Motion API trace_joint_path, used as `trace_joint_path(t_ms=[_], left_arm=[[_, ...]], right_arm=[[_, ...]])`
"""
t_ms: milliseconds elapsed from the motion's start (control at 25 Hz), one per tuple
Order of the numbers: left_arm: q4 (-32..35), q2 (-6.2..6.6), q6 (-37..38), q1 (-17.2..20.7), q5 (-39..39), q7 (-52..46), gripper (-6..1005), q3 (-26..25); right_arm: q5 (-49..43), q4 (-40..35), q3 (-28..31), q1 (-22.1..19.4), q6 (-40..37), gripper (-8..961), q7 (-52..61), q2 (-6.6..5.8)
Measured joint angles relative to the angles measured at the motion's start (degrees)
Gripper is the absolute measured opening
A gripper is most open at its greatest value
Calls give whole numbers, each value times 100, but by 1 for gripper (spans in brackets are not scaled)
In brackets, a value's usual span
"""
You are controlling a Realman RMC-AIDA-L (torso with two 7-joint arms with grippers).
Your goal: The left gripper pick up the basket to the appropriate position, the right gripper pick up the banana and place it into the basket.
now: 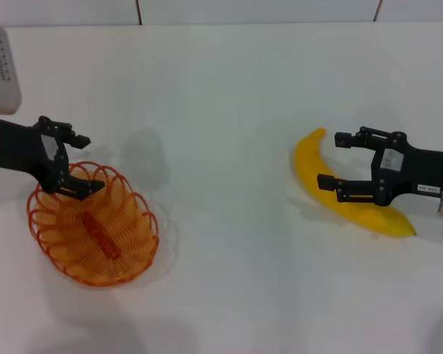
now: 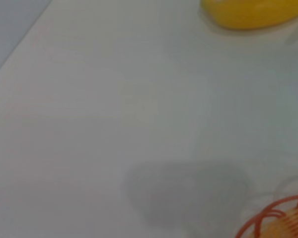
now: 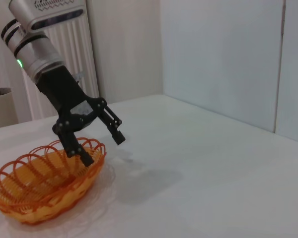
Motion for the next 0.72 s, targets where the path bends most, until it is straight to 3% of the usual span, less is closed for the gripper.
trace_joint_path(t_ms=[520,720], left_arm=[[-80,-13,-21,-26,152,-40,813,15],[-46,-18,-29,-28,105,-83,650,12]], right_arm=[[14,-2,1,4,0,859,0,-4],[21,-2,1,5,0,857,0,-4]])
